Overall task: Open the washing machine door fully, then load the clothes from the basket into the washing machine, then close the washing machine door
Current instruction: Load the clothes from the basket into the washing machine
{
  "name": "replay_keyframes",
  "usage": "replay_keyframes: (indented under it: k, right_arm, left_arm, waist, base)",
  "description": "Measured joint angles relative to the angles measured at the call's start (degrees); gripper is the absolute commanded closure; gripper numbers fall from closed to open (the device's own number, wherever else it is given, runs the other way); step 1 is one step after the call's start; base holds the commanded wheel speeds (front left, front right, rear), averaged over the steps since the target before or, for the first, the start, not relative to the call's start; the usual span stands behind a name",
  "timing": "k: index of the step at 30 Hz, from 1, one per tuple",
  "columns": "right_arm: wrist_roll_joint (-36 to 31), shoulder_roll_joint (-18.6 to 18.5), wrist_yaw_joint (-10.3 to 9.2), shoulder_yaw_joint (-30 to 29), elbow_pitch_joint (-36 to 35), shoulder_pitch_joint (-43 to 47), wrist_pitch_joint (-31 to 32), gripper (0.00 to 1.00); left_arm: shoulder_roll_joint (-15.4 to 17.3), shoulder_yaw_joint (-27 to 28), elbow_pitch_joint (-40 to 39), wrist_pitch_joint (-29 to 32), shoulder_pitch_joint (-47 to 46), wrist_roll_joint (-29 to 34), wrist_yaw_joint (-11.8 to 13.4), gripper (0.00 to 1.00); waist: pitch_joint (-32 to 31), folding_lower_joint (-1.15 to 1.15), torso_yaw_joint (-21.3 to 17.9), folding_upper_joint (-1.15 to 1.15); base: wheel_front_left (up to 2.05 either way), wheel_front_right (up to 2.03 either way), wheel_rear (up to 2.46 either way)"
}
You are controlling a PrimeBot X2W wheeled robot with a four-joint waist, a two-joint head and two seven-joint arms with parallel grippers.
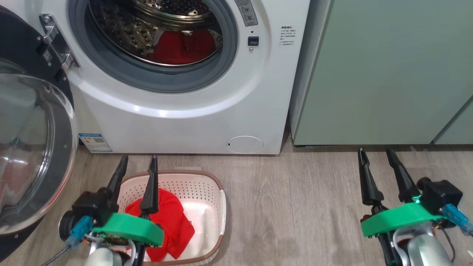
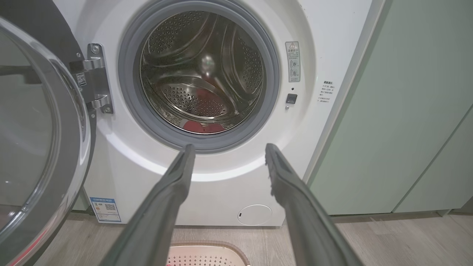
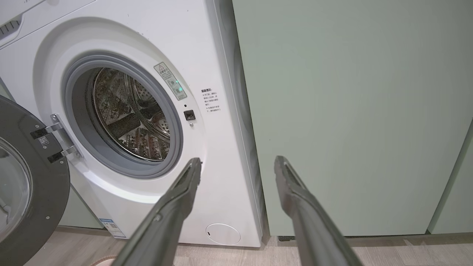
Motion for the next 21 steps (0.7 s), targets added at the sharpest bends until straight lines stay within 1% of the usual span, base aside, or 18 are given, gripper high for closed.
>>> replay_keyframes:
  k: [14,21]
  right_arm:
    - [0.0,0.0,0.00,0.1,0.2,0.0,0.0,0.00]
    - [0.0,0.0,0.00,0.1,0.1,0.0,0.0,0.00]
  left_arm:
    - [0.0,-0.5,0.4,0.0,0.1,0.0,0.5,0.00]
    - [0.0,-1.2,1.7,0.0,0.3,-0.1,0.5,0.00]
  waist:
    - [-0.3,0.00,0.1,0.00]
    - [0.7,0.00,0.2,0.00]
  base:
    - [0.00,0.00,0.00]
    - [0.00,0.00,0.00]
